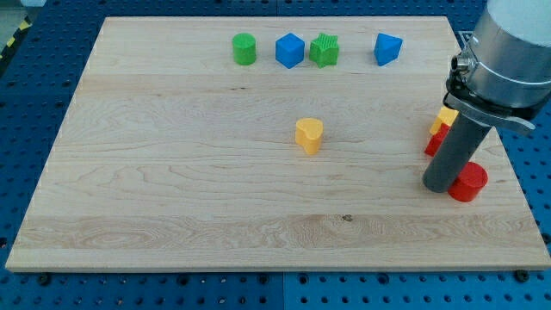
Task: Slide the yellow heart to the bottom right
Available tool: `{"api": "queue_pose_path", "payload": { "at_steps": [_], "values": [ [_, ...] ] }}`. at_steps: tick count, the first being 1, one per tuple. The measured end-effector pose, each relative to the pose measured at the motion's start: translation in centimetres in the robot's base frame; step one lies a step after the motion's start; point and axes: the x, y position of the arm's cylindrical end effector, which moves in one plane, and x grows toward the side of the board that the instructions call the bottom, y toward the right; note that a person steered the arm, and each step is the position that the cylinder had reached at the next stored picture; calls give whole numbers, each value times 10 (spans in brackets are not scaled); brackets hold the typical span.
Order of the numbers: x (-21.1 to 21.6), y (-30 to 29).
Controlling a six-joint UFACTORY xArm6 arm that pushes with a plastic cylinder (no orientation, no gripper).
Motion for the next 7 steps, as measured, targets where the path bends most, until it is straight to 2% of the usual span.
{"api": "queue_pose_path", "payload": {
  "at_steps": [2, 3, 4, 5, 7],
  "values": [
    [10, -161],
    [-20, -225],
    [-88, -250],
    [-149, -239],
    [-144, -230]
  ]
}}
